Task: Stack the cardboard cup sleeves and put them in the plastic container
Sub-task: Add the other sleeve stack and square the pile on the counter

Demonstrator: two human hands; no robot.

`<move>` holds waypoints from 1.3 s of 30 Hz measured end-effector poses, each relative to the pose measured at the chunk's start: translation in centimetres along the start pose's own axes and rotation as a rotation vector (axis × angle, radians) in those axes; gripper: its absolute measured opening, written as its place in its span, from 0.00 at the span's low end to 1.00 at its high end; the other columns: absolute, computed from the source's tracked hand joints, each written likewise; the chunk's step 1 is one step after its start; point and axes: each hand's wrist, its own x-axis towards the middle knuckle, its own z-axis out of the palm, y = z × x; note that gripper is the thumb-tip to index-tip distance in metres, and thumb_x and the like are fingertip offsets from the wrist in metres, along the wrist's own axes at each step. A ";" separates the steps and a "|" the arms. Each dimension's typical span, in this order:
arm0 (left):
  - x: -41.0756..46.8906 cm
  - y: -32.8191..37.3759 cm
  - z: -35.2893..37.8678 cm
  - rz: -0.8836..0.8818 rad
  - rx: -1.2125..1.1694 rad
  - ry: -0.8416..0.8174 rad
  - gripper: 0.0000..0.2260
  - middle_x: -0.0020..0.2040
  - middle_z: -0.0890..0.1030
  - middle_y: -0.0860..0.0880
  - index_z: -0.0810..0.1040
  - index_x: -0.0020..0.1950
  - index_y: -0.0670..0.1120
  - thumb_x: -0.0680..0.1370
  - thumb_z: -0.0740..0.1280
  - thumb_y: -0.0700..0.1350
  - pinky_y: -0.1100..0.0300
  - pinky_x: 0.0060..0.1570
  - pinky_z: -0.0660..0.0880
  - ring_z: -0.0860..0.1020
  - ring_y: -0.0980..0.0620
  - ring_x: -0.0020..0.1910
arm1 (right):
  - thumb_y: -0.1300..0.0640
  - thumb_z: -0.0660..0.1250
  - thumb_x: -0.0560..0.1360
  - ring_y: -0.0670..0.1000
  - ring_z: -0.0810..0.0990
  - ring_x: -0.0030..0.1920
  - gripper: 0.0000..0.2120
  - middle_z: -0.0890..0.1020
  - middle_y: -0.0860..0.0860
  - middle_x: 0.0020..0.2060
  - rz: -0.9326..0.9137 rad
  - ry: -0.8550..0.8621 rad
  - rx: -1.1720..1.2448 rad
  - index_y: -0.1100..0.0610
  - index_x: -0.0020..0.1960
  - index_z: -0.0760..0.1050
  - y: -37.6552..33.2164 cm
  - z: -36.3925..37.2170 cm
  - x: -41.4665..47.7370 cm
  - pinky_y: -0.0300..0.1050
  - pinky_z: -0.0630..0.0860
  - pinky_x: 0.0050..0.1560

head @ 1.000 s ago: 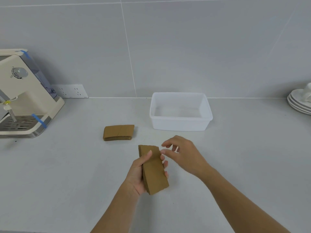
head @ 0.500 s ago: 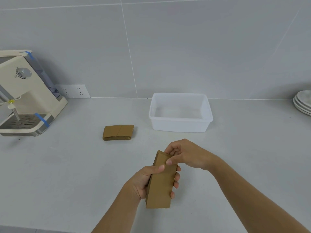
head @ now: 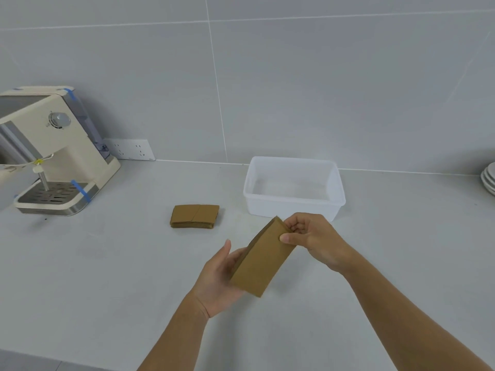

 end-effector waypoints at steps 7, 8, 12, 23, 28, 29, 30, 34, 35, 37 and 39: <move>-0.4 -0.5 0.4 0.251 0.198 0.140 0.25 0.55 0.83 0.50 0.76 0.60 0.46 0.65 0.76 0.46 0.56 0.50 0.77 0.80 0.50 0.56 | 0.66 0.70 0.70 0.51 0.79 0.40 0.03 0.82 0.55 0.38 0.041 0.208 0.170 0.61 0.43 0.78 0.8 0.2 1.0 0.40 0.74 0.47; -0.4 -0.5 0.5 0.283 0.223 0.162 0.21 0.54 0.84 0.51 0.76 0.60 0.45 0.68 0.74 0.42 0.58 0.50 0.78 0.80 0.51 0.56 | 0.66 0.70 0.70 0.51 0.79 0.40 0.03 0.82 0.55 0.38 0.047 0.220 0.187 0.61 0.43 0.78 1.0 0.3 1.1 0.39 0.73 0.46; -0.3 -0.7 0.4 0.357 0.269 0.289 0.19 0.54 0.84 0.49 0.77 0.58 0.44 0.68 0.69 0.40 0.61 0.48 0.78 0.80 0.49 0.56 | 0.67 0.69 0.71 0.49 0.80 0.38 0.04 0.82 0.53 0.36 0.069 0.240 0.262 0.59 0.41 0.78 1.4 0.9 1.0 0.36 0.72 0.45; 0.0 -1.8 -0.6 0.431 0.325 0.495 0.10 0.47 0.86 0.49 0.81 0.51 0.44 0.72 0.68 0.34 0.59 0.48 0.79 0.82 0.49 0.51 | 0.66 0.69 0.71 0.50 0.78 0.39 0.04 0.83 0.52 0.36 0.108 0.256 0.309 0.58 0.40 0.78 2.9 2.0 0.7 0.40 0.71 0.43; -0.3 -1.6 -1.0 0.453 0.337 0.594 0.10 0.48 0.85 0.47 0.82 0.50 0.46 0.72 0.69 0.35 0.52 0.56 0.76 0.81 0.46 0.52 | 0.64 0.69 0.72 0.49 0.76 0.39 0.04 0.82 0.51 0.37 0.117 0.262 0.278 0.57 0.41 0.78 3.3 3.2 0.9 0.40 0.70 0.40; -0.4 -1.5 -1.1 0.455 0.323 0.615 0.10 0.49 0.85 0.46 0.82 0.50 0.45 0.72 0.70 0.35 0.52 0.57 0.76 0.81 0.46 0.52 | 0.64 0.69 0.72 0.49 0.76 0.39 0.04 0.81 0.50 0.37 0.116 0.265 0.259 0.56 0.41 0.78 3.3 3.6 1.1 0.40 0.70 0.40; -0.5 -1.3 -1.3 0.456 0.311 0.632 0.10 0.49 0.85 0.45 0.82 0.51 0.44 0.72 0.70 0.34 0.52 0.57 0.76 0.82 0.46 0.52 | 0.63 0.69 0.72 0.47 0.76 0.39 0.05 0.81 0.50 0.37 0.116 0.268 0.232 0.55 0.41 0.78 3.2 4.0 1.4 0.37 0.71 0.39; -0.9 0.2 -2.4 0.469 0.268 0.671 0.10 0.47 0.85 0.46 0.82 0.51 0.42 0.72 0.69 0.34 0.54 0.54 0.77 0.82 0.47 0.50 | 0.63 0.69 0.72 0.44 0.74 0.35 0.05 0.79 0.48 0.36 0.101 0.242 0.159 0.54 0.40 0.77 2.8 5.6 2.7 0.25 0.70 0.31; -1.0 0.8 -2.8 0.471 0.259 0.683 0.10 0.47 0.85 0.46 0.81 0.52 0.41 0.72 0.69 0.33 0.55 0.54 0.77 0.82 0.47 0.50 | 0.63 0.69 0.72 0.45 0.74 0.35 0.05 0.79 0.49 0.35 0.101 0.237 0.154 0.55 0.40 0.77 2.6 6.0 3.1 0.24 0.69 0.30; -0.9 2.1 -3.7 0.479 0.233 0.699 0.10 0.48 0.84 0.44 0.80 0.53 0.41 0.73 0.68 0.33 0.56 0.51 0.77 0.81 0.47 0.50 | 0.63 0.69 0.72 0.45 0.74 0.35 0.04 0.79 0.50 0.35 0.108 0.232 0.149 0.56 0.40 0.78 2.2 7.0 4.1 0.24 0.70 0.29; -0.8 3.6 -4.6 0.478 0.224 0.712 0.10 0.48 0.83 0.44 0.80 0.52 0.41 0.73 0.68 0.33 0.58 0.49 0.78 0.82 0.47 0.49 | 0.62 0.69 0.72 0.45 0.75 0.35 0.02 0.79 0.50 0.36 0.125 0.239 0.151 0.57 0.42 0.78 1.7 8.1 5.2 0.28 0.71 0.32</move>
